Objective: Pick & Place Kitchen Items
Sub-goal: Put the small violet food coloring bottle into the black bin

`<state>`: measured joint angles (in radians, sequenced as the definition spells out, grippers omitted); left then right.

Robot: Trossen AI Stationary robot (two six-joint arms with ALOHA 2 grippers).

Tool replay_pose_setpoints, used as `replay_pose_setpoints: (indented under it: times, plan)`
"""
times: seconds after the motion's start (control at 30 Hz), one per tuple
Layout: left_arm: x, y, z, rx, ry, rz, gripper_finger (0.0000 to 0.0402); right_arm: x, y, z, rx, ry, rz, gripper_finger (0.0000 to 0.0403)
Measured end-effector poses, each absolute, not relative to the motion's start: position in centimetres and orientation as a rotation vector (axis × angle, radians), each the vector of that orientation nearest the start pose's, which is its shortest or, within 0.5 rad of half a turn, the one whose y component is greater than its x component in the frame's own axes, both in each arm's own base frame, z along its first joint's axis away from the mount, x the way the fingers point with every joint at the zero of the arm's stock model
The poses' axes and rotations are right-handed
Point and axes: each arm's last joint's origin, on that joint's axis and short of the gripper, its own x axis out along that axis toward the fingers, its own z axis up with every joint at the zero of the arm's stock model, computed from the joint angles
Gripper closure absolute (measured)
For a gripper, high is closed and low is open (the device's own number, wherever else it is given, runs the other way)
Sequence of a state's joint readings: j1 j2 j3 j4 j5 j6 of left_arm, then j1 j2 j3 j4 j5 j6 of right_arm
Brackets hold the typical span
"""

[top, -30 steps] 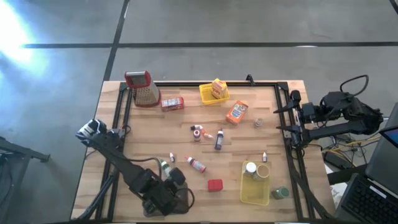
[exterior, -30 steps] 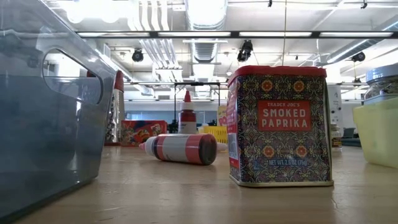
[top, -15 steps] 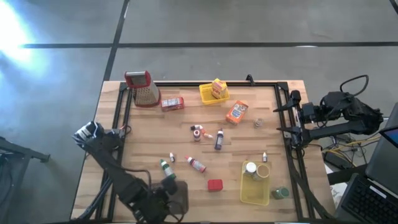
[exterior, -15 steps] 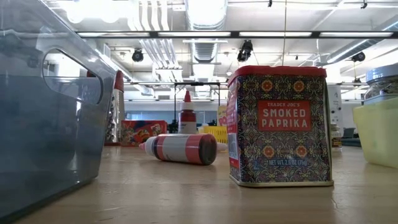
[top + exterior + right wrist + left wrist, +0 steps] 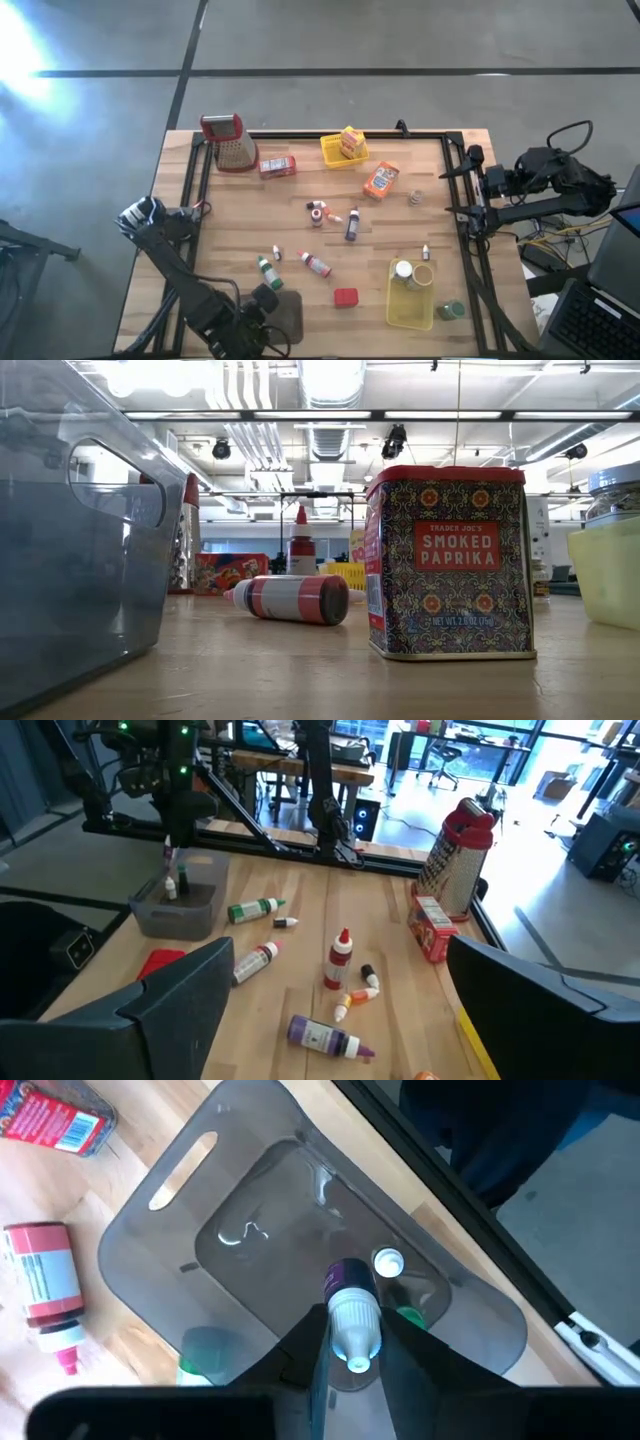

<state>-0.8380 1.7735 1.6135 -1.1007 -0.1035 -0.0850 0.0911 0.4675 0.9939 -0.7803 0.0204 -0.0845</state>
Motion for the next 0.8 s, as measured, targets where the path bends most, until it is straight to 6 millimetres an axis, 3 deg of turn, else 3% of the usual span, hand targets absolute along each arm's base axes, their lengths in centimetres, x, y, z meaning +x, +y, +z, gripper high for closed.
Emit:
replay_pose_setpoints:
  times: [0.8]
  plan:
    - [23.5, -25.7, 26.6, 0.431, 1.288, -0.517, 0.0325, 5.9, 0.5, 37.3, -0.096, 0.251, 0.08, 0.011]
